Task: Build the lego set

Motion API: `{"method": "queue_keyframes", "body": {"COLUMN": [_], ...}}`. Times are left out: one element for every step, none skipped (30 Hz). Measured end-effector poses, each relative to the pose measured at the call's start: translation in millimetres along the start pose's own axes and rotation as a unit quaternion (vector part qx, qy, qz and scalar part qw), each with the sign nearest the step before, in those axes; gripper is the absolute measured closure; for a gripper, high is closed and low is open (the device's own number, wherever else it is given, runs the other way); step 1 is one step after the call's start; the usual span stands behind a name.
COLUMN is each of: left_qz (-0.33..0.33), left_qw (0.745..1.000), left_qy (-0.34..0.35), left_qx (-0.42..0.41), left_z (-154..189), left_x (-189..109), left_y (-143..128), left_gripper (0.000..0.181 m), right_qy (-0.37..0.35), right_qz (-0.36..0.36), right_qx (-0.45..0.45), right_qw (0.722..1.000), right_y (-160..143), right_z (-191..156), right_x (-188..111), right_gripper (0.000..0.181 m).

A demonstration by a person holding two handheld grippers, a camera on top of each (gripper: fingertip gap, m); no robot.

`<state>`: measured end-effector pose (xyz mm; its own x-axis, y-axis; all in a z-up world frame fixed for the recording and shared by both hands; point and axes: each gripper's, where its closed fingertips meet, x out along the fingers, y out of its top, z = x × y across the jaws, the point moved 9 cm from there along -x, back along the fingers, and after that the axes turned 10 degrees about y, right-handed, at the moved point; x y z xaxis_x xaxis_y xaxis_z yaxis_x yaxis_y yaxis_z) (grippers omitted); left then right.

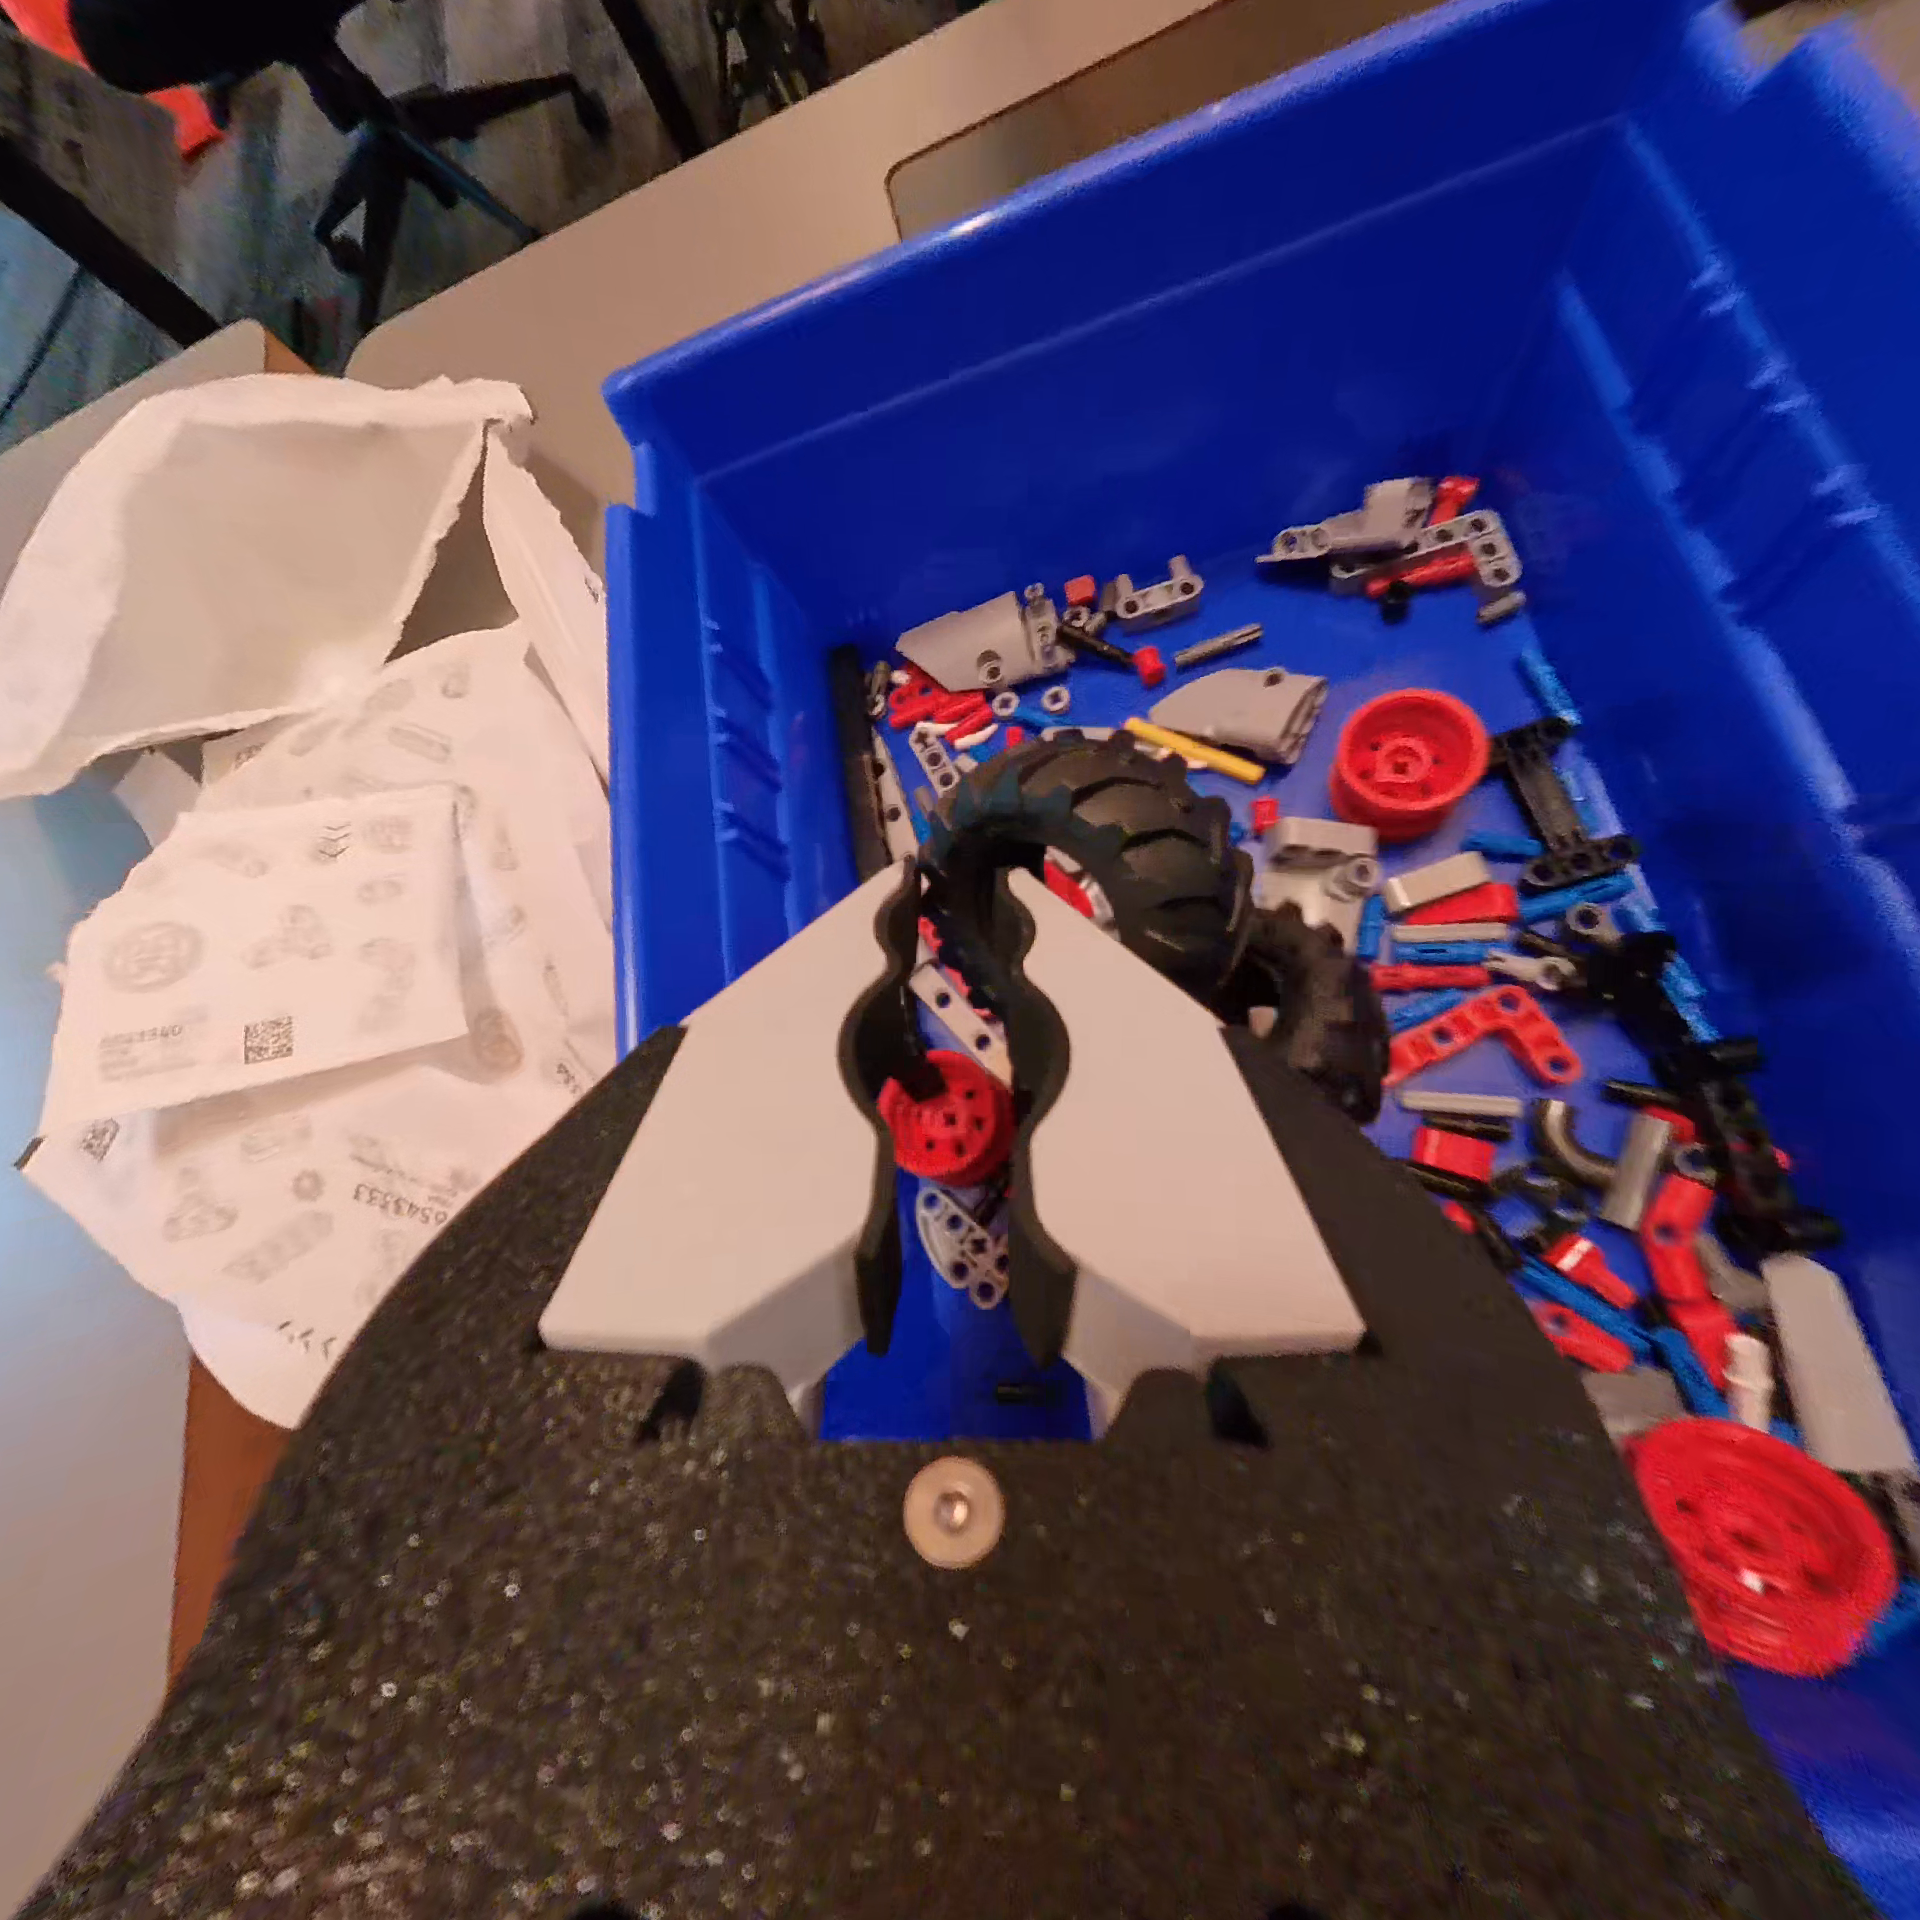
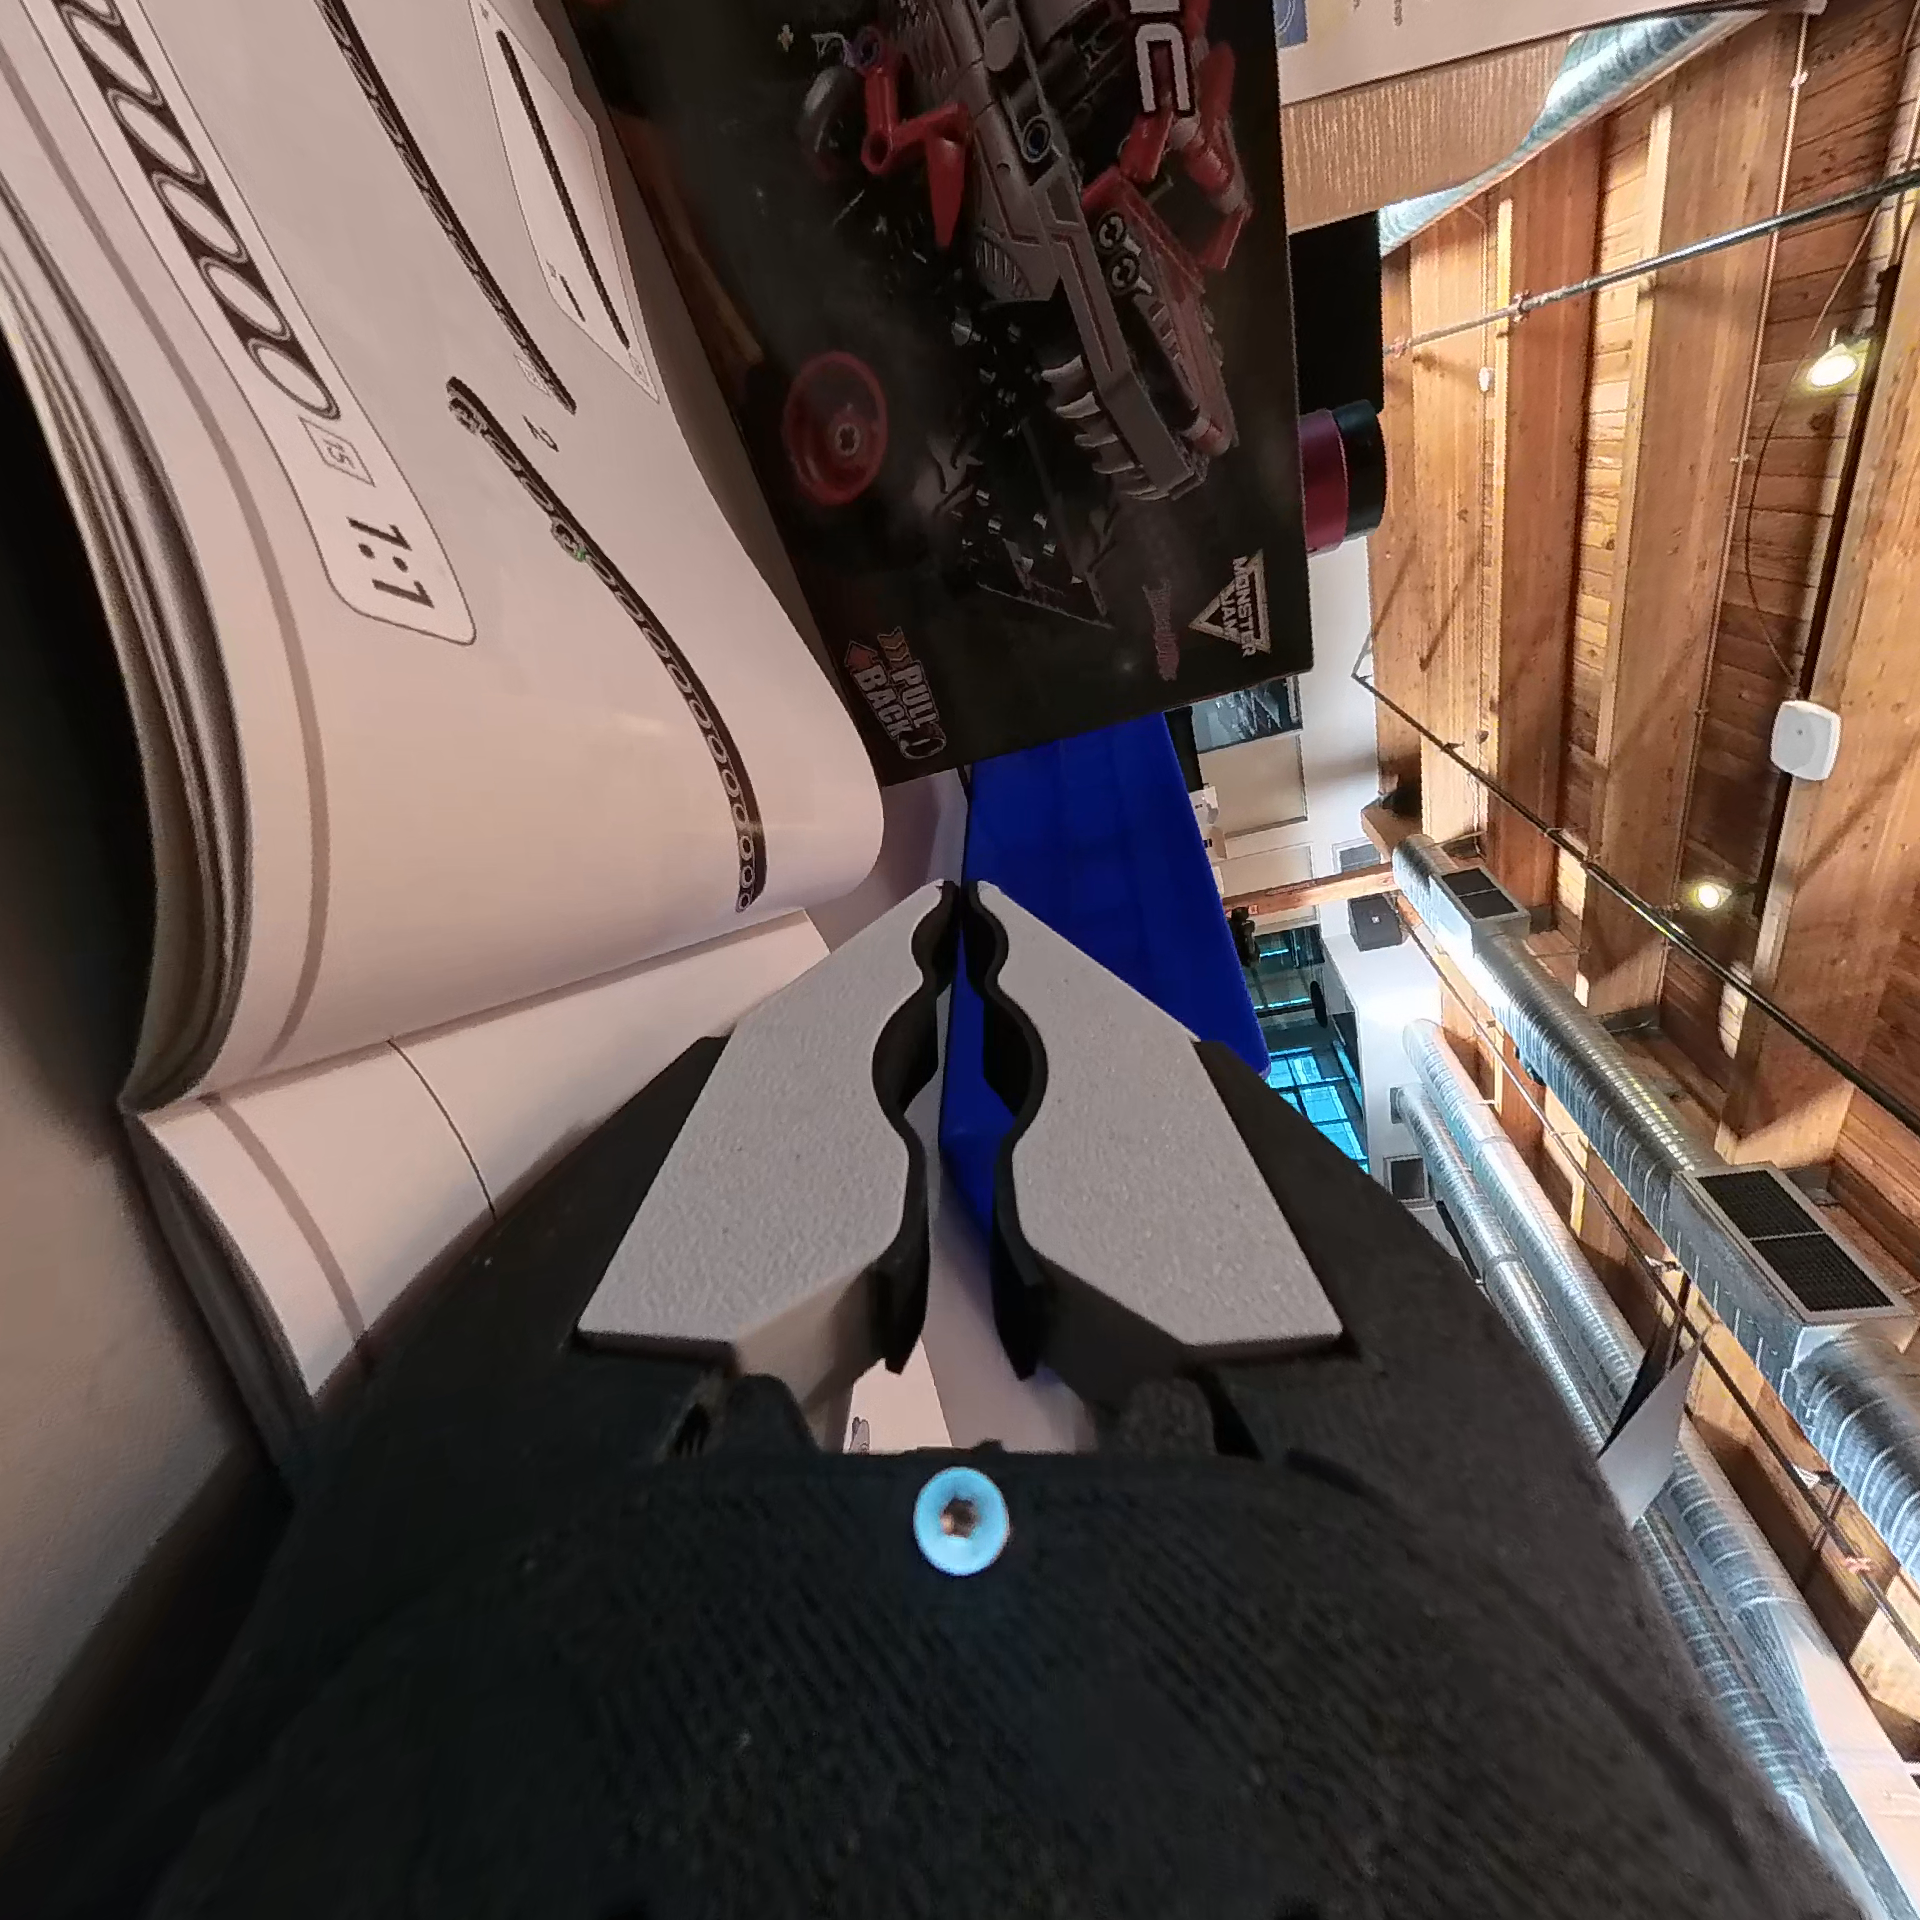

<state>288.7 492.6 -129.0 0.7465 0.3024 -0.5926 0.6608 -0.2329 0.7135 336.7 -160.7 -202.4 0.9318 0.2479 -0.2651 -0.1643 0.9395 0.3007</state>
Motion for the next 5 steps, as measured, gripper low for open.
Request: {"method": "queue_keyframes", "body": {"left_qz": [-0.007,-0.013,-0.017,-0.015,-0.009], "left_qw": [1.0,1.0,1.0,1.0,1.0], "left_qy": [0.007,0.011,0.009,0.005,0.002], "left_qx": [0.006,0.011,0.013,0.01,0.004], "left_z": [-2.0,-3.6,-4.0,-3.7,-3.1], "left_x": [4.3,7.6,9.3,9.1,7.3], "left_y": [0.2,-0.2,-0.7,-0.7,-0.2], "left_gripper": [0.17,0.17,0.17,0.169,0.168], "right_qy": [0.0,0.001,0.001,-0.001,-0.001], "right_qz": [0.0,0.0,-0.002,-0.002,-0.002], "right_qx": [-0.001,-0.002,-0.003,-0.002,-0.001], "right_qw": [1.0,1.0,1.0,1.0,1.0], "right_y": [0.3,0.4,0.2,0.2,0.1], "right_z": [-0.2,-0.6,-0.5,-0.2,0.0], "right_x": [0.0,0.1,0.1,0.0,0.0], "right_gripper": [0.181,0.181,0.181,0.181,0.181]}}
